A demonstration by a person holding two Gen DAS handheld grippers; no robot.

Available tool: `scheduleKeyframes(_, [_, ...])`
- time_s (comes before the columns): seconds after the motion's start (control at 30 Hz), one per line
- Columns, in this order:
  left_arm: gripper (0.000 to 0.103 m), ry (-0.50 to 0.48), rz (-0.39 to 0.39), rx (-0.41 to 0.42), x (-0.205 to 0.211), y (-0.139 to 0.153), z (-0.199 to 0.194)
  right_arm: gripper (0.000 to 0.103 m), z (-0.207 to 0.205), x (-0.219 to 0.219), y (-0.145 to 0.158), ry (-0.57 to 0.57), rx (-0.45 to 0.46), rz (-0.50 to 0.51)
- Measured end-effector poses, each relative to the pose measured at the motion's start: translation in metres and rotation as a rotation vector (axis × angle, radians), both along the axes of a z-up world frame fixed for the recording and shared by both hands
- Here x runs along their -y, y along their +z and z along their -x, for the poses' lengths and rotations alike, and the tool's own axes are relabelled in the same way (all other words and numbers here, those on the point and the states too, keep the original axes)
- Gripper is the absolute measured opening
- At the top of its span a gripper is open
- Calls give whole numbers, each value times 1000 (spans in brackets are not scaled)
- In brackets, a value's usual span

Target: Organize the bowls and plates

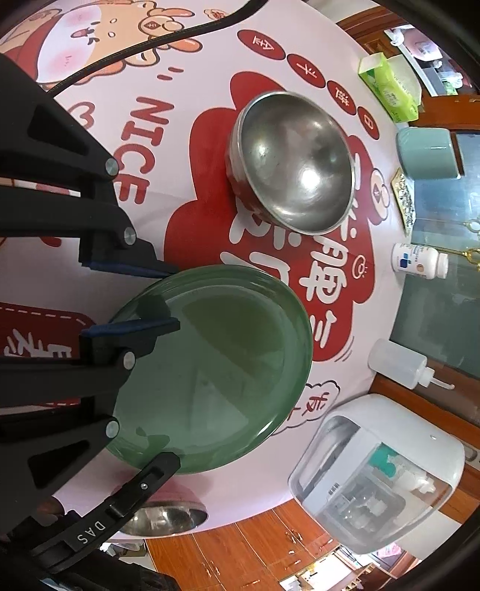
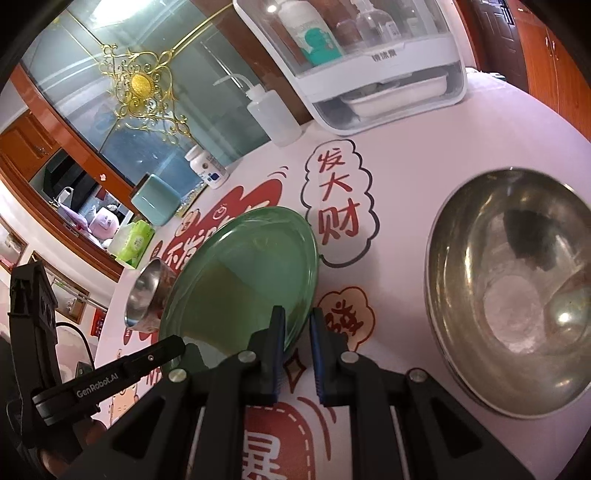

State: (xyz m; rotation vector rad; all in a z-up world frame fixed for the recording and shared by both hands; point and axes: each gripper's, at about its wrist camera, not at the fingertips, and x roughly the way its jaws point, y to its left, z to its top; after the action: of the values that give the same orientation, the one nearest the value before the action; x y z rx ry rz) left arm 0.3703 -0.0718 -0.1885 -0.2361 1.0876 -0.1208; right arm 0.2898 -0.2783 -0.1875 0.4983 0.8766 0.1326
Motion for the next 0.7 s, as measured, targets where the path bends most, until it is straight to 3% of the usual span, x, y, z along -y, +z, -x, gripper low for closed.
scheduleKeyframes(0.7, [20,-44,10,97,-2,73,64,13,56,-3,68,1,95,-7])
